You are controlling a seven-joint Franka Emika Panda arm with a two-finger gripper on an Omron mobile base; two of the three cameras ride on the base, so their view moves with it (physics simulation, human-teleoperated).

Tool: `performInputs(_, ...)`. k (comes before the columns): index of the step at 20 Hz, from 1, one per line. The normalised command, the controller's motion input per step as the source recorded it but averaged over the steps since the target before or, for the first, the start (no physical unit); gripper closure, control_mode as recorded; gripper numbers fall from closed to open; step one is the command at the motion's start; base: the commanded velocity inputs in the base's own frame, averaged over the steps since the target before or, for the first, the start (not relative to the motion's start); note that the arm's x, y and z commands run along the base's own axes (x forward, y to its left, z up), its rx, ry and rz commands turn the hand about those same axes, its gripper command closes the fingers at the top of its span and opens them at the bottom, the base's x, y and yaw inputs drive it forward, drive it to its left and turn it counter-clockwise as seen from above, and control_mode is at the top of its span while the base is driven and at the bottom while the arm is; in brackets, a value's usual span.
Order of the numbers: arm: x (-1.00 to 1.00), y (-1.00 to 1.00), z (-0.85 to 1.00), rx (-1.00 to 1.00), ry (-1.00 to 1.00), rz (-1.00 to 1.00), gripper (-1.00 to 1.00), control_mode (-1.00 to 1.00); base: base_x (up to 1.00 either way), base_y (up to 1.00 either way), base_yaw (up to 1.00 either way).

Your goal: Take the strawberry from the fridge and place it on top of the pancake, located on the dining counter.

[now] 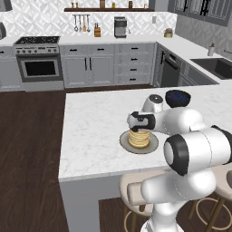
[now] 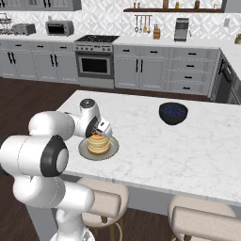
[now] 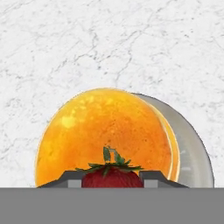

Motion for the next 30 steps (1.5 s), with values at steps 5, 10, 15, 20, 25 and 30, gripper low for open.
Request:
performInputs(5, 0.00, 0.00, -0.08, 0.00, 0.00, 0.00, -1.00, -1.00, 0.00, 0.00, 0.00)
performInputs(10, -0.03, 0.00, 0.00, 0.00, 0.00, 0.00, -1.00, -1.00, 0.00, 0.00, 0.00)
performInputs(15, 0.00, 0.00, 0.00, 0.00, 0.00, 0.00, -1.00, -1.00, 0.00, 0.00, 0.00)
performInputs(20, -0.01, 0.00, 0.00, 0.00, 0.00, 0.00, -1.00, -1.00, 0.00, 0.00, 0.00)
performInputs(25, -0.76, 0.00, 0.47, 0.00, -0.12, 0.00, -1.00, -1.00, 0.00, 0.00, 0.00)
performInputs(30, -1.00, 0.00, 0.79, 0.00, -0.10, 0.00, -1.00, -1.00, 0.00, 0.00, 0.00)
